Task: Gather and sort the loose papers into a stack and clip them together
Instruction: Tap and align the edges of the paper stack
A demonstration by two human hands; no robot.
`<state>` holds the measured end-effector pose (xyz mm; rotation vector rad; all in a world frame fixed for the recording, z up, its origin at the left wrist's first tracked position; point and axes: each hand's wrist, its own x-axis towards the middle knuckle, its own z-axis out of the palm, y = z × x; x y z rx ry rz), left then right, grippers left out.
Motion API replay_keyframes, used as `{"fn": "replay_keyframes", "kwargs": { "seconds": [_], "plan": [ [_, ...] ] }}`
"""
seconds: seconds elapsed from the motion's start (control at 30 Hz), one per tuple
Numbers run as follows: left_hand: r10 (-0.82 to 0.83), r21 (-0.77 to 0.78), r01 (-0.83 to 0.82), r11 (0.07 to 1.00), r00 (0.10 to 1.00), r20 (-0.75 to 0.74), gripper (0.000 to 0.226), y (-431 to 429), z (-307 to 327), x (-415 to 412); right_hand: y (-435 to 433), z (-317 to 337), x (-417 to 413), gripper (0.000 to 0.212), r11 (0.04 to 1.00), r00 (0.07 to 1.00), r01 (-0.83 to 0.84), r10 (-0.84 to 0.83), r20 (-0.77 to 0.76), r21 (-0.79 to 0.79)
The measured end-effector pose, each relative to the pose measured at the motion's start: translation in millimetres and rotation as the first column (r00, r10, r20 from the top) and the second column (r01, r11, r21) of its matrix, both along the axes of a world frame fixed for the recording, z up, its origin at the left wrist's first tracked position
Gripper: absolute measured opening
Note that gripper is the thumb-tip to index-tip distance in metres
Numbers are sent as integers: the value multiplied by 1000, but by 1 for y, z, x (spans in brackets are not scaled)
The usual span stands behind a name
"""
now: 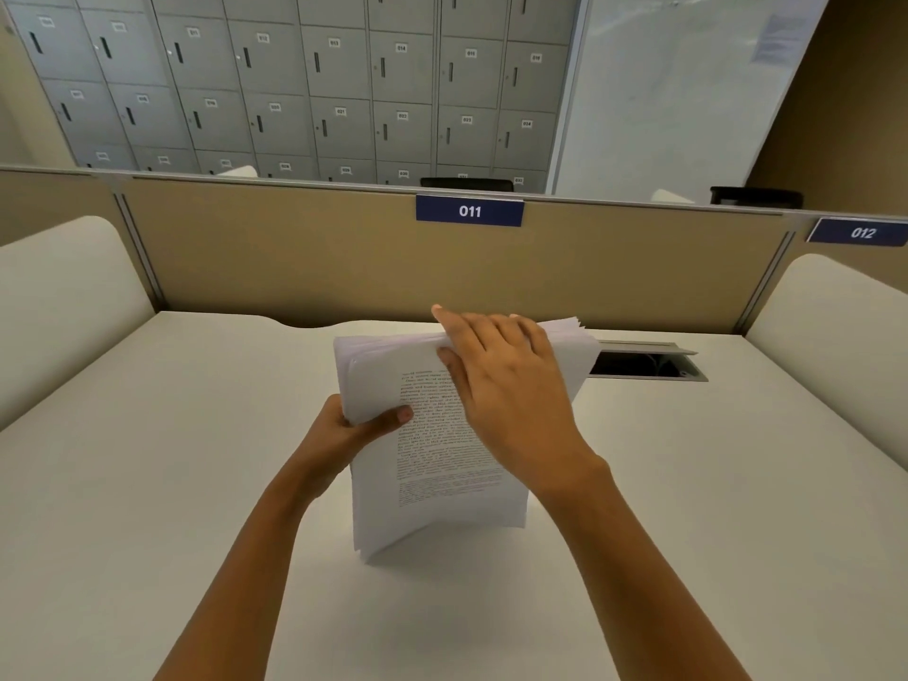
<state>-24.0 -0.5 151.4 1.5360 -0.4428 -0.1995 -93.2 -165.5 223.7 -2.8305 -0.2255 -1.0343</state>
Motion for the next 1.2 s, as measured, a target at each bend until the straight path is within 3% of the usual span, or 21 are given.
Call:
{"fn": "replay_keyframes", "kwargs": {
  "seconds": [0.17, 0.23, 0.3, 0.37, 0.47, 0.53, 0.63, 0.73, 0.8, 0.87, 0.9, 0.93, 1.07, 1.2],
  "plan": [
    [70, -30, -70, 997, 998, -5, 74, -5, -2, -3, -30, 18, -2, 24, 999, 998, 30, -32, -53, -38],
    [119, -61, -119, 991, 993, -12, 63, -5, -3, -2, -52, 25, -8, 21, 996, 995, 70, -66, -77, 55],
    [161, -101, -162, 982, 987, -22, 54, -3, -4, -2, -71, 28, -15, 23, 964, 990, 66, -31, -139, 256],
    [180, -160, -181, 970, 984, -21, 49, -2, -5, -2, -80, 23, -15, 24, 855, 985, 2, 87, -147, 519],
    [174, -268, -167, 949, 985, 5, 29, -7, -3, -5, -82, 6, -5, 22, 568, 945, -54, 295, -141, 822],
    [188, -367, -183, 912, 982, -22, 19, -10, -1, -6, -86, -12, 0, 27, 507, 893, 5, 386, -232, 862],
    [252, -480, -265, 836, 963, -93, 20, -8, 0, -4, -97, -42, 1, 33, 585, 833, 131, 372, -409, 800],
    [290, -532, -329, 780, 944, -157, 21, -5, -2, 0, -107, -61, 0, 31, 517, 856, 139, 367, -365, 845],
    [290, -565, -372, 737, 928, -233, 24, -8, -7, 0, -106, -69, 0, 33, 294, 901, 110, 374, -220, 949],
    [277, -596, -468, 653, 879, -387, 24, -17, -13, 0, -98, -80, 5, 41, -45, 933, 65, 356, -45, 997],
    [252, -604, -517, 607, 845, -471, 24, -23, -16, -1, -90, -87, 8, 42, -154, 935, 56, 354, 2, 986],
    [218, -605, -556, 570, 812, -541, 26, -29, -20, -3, -81, -96, 10, 41, -199, 931, 66, 364, 11, 978],
    [218, -525, -652, 547, 717, -663, 35, -47, -34, -8, -56, -133, 16, 41, -236, 933, 111, 360, -19, 965],
    [304, -485, -694, 532, 691, -656, 42, -32, -51, 3, -72, -150, 16, 43, -46, 944, 156, 300, -135, 987]
  ]
}}
